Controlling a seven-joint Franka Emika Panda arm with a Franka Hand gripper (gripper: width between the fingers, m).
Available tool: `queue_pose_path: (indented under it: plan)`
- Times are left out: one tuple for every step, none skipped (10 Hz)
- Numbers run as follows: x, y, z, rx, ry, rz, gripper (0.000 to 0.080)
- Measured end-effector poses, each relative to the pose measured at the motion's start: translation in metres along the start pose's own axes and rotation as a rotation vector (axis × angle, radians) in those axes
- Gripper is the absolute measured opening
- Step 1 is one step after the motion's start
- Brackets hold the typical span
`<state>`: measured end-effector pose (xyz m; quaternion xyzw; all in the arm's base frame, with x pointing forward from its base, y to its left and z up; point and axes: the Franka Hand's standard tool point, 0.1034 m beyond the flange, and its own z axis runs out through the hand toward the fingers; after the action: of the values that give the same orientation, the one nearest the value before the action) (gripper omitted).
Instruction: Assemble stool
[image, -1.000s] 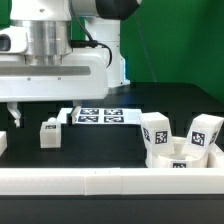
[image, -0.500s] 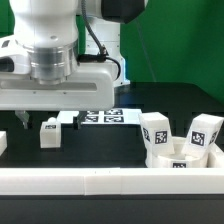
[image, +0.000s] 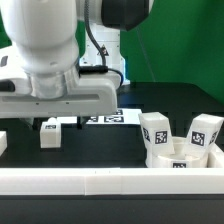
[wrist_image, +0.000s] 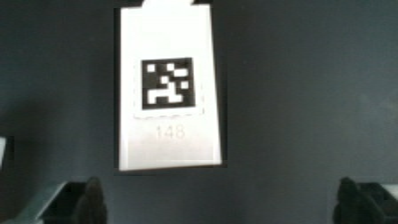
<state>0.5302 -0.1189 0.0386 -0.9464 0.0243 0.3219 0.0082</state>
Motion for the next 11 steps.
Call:
queue_pose_path:
  plan:
    - [0.000, 0.004, 0.003, 0.000, -0.043, 0.019, 0.0648]
    - [-0.007, 0.006, 0.009, 0.003, -0.132, 0.038, 0.0648]
    - [-0.007, 0.009, 0.016, 0.002, -0.204, 0.042, 0.0648]
    - [-0.012, 0.008, 0.019, 0.009, -0.288, 0.044, 0.0648]
    - [-0.013, 0.008, 0.023, 0.014, -0.363, 0.047, 0.0648]
    - [-0.012, 0.009, 0.026, 0.011, -0.400, 0.042, 0.0648]
    - [-0.014, 0.006, 0.032, 0.007, -0.455, 0.037, 0.0648]
    - [-0.013, 0.005, 0.037, 0.005, -0.477, 0.031, 0.0648]
    - [-0.015, 0.001, 0.035, 0.002, -0.466, 0.018, 0.0648]
    - [-0.014, 0.000, 0.033, 0.001, -0.454, 0.015, 0.0648]
    - [-0.009, 0.001, 0.032, -0.005, -0.430, 0.011, 0.0621]
